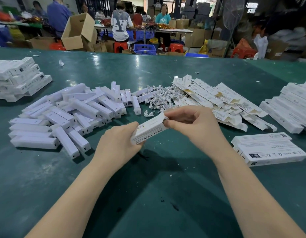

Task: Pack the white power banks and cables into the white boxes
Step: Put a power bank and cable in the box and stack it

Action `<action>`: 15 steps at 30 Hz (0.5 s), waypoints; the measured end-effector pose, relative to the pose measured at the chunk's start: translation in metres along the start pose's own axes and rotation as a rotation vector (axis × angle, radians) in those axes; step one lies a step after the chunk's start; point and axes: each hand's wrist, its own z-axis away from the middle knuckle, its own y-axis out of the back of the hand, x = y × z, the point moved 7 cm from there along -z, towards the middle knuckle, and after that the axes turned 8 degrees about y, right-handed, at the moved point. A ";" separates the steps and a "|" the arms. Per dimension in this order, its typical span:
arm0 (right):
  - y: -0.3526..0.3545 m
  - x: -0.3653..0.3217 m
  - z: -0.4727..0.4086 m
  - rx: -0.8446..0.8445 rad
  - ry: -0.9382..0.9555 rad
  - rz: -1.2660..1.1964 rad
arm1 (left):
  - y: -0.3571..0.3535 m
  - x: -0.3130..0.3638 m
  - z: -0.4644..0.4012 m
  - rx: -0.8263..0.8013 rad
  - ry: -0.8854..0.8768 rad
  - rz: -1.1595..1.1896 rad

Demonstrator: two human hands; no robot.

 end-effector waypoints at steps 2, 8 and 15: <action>-0.002 0.000 0.000 0.017 0.017 -0.022 | 0.000 0.001 0.000 0.009 -0.001 0.016; -0.004 0.009 -0.001 0.035 -0.038 -0.163 | 0.004 0.000 0.001 0.032 -0.023 0.032; -0.004 0.018 0.001 -0.112 -0.153 -0.111 | 0.002 0.000 0.004 0.011 -0.083 -0.021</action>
